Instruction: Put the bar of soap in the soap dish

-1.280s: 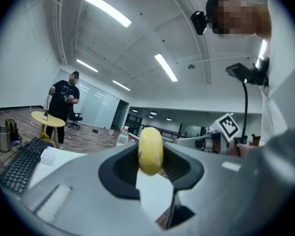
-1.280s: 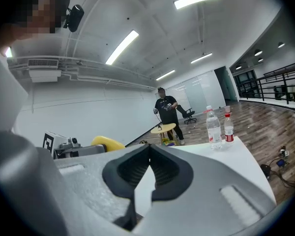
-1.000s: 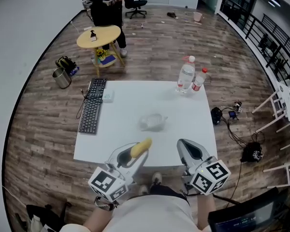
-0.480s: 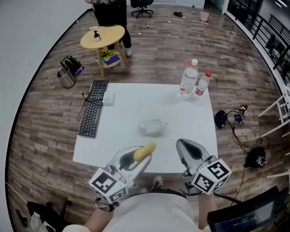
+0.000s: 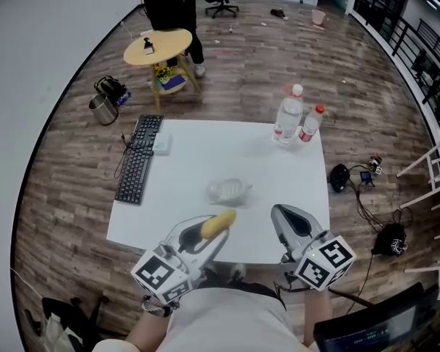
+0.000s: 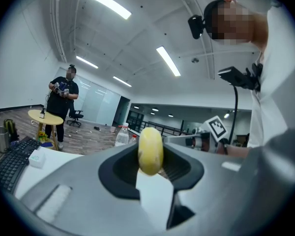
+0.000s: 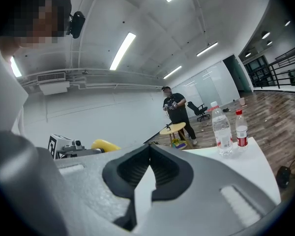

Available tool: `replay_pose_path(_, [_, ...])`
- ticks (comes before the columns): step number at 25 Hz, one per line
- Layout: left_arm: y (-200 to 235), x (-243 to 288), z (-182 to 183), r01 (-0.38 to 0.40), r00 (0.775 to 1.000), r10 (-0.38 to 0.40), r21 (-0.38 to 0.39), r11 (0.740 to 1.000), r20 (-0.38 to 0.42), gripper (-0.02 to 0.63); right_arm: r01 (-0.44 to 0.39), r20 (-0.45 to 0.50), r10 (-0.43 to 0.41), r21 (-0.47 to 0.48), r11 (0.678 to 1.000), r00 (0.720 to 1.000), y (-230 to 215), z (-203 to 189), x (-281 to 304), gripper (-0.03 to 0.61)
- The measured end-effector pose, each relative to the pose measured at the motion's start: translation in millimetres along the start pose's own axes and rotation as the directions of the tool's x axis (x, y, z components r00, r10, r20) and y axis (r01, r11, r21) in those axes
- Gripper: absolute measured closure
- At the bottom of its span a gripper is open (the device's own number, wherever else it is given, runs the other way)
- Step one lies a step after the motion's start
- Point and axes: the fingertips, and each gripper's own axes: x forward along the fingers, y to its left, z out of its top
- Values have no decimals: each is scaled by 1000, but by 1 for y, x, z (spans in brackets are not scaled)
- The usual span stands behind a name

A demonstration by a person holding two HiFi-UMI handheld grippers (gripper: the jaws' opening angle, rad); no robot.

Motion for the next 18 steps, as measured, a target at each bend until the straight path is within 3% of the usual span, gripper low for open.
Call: replay_pose_path(18, [28, 12, -8, 71, 997, -75, -129, 989, -21, 485, 17, -63, -11, 90, 996, 998, -4, -14, 25, 577])
